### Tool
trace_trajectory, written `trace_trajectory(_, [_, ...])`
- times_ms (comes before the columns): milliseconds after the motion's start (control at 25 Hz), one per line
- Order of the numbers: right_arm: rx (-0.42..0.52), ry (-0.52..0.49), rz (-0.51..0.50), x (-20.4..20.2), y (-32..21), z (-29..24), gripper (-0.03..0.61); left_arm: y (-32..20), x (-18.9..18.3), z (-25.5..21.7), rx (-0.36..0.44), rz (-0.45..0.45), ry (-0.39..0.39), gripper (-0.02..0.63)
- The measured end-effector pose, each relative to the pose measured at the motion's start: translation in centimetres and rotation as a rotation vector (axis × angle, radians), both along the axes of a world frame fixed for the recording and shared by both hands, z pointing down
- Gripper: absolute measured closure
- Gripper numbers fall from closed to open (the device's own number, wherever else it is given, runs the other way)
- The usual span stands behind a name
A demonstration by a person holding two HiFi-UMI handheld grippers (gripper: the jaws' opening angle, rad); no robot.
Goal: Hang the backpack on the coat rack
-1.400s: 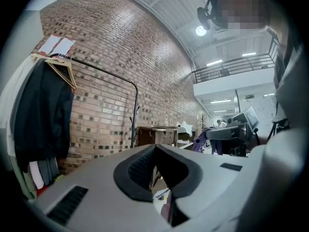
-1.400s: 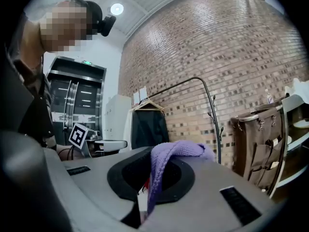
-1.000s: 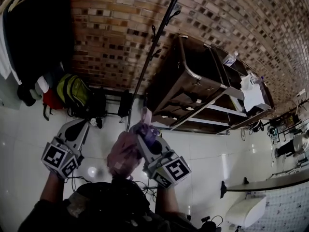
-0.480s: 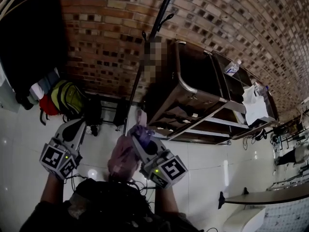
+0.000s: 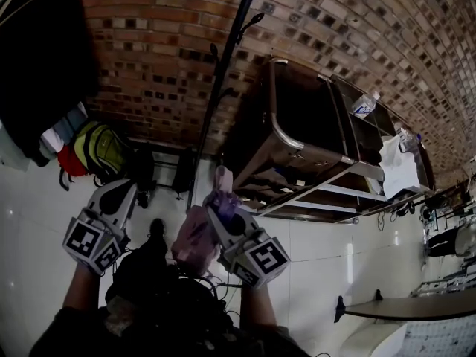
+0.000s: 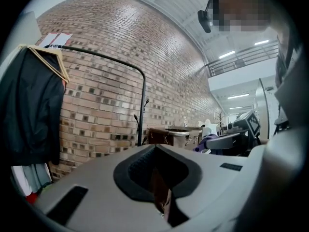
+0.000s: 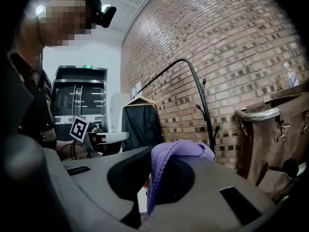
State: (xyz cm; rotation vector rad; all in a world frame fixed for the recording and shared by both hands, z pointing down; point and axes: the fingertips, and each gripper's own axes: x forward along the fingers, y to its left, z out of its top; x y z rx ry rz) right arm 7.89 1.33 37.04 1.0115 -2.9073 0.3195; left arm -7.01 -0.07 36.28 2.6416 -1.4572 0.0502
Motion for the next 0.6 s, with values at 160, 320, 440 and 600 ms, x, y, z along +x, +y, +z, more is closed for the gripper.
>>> trace_trajectory(160, [-0.008,-0.009,0.035,0.6,-2.8,0.8,0.580,-3.0,0.7,0.7,0.009,0.023,0.004,0.574])
trace_trajectory(320, [-0.016,-0.044,0.099,1.7,-7.0,1.7,0.580,-7.2,1.0,1.3,0.014,0.061,0.016,0.574])
trace_trajectory(440, [-0.030,-0.027,0.113,1.7,-10.4,2.2,0.580,-11.3,0.8,1.6,0.009,0.077,0.030,0.574])
trace_trajectory(600, [-0.021,-0.010,0.122,1.0,-15.5,1.8,0.580,-16.9,1.1,1.7,0.004,0.108,0.035,0.574])
